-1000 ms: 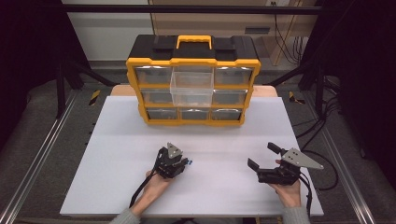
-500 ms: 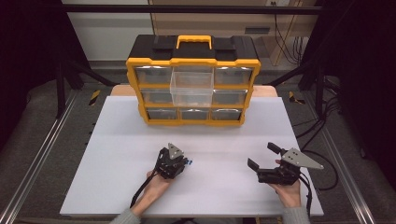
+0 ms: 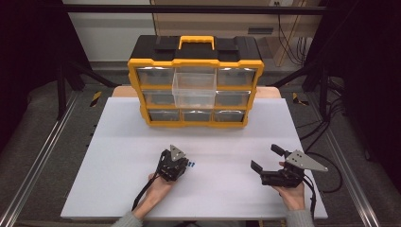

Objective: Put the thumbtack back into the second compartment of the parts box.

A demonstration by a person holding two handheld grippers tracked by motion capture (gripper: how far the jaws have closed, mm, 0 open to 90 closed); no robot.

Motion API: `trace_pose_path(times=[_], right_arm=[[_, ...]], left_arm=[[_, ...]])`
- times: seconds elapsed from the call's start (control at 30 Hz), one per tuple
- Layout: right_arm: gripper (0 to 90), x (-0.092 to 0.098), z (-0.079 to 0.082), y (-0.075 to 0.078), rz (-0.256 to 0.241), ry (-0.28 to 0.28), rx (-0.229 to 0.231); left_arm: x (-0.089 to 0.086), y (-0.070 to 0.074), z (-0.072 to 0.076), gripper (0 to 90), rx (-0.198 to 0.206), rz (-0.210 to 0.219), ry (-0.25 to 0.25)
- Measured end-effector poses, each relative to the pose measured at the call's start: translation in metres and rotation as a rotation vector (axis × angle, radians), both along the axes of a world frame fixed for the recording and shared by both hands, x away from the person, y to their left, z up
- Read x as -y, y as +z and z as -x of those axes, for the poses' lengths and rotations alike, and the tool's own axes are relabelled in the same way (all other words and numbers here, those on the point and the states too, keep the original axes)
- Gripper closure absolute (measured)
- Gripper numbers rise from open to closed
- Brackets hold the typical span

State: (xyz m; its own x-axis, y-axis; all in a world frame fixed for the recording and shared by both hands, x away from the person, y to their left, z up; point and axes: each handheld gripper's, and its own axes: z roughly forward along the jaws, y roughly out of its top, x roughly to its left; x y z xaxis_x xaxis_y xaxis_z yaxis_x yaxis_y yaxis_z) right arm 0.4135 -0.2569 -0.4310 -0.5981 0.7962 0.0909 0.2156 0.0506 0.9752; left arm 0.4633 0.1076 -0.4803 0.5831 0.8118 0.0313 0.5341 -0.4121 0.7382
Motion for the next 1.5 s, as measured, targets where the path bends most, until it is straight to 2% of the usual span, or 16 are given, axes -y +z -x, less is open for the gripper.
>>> trace_pose_path(times=[0.13,0.57,0.73,1.2,1.5], right_arm=[[0.4,-0.001,0.000,0.000,-0.005,0.001,-0.008],[0.4,0.000,0.000,0.000,-0.005,0.003,-0.005],[0.4,-0.001,0.000,-0.001,0.001,0.001,-0.007],[0.3,-0.001,0.000,-0.001,0.005,0.004,-0.009],[0.3,-0.001,0.000,-0.001,-0.002,0.005,-0.016]], left_arm=[[-0.001,0.001,0.000,83.9,-0.003,-0.004,-0.006],[-0.009,0.010,0.001,84.0,0.008,0.028,-0.028],[-0.016,0.018,0.001,84.0,0.013,0.034,-0.038],[-0.040,0.045,0.003,84.0,0.050,0.090,-0.027],[-0.051,0.060,0.004,84.0,0.057,0.097,-0.050]])
